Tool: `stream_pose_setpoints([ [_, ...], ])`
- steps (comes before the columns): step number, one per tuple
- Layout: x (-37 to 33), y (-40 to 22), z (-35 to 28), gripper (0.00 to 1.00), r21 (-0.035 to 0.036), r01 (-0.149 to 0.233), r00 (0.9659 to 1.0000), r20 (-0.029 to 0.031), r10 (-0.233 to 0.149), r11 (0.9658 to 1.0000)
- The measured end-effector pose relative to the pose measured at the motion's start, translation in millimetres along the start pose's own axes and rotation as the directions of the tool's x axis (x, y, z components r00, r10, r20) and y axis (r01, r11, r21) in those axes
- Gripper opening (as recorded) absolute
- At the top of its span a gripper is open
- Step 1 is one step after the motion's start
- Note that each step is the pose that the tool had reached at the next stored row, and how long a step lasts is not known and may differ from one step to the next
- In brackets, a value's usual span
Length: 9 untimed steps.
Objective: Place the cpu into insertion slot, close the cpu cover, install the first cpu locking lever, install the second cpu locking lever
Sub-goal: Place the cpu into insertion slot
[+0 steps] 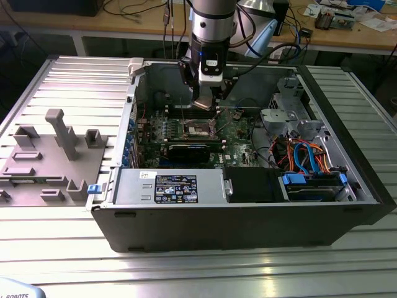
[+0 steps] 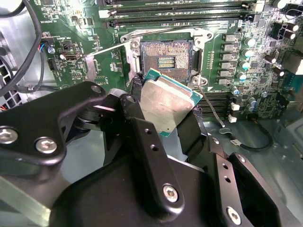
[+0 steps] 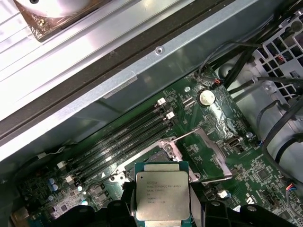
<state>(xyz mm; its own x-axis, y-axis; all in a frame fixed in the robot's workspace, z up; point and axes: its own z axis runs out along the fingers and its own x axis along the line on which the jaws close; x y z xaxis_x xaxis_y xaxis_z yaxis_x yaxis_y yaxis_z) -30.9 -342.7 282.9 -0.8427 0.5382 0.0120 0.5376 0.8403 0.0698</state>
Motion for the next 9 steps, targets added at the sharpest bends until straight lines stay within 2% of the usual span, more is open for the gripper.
stream_pose_setpoints([
  [9,0.0,0.0,0.4,0.55,-0.0002,-0.017,0.9999,0.0011,0.017,0.9999],
])
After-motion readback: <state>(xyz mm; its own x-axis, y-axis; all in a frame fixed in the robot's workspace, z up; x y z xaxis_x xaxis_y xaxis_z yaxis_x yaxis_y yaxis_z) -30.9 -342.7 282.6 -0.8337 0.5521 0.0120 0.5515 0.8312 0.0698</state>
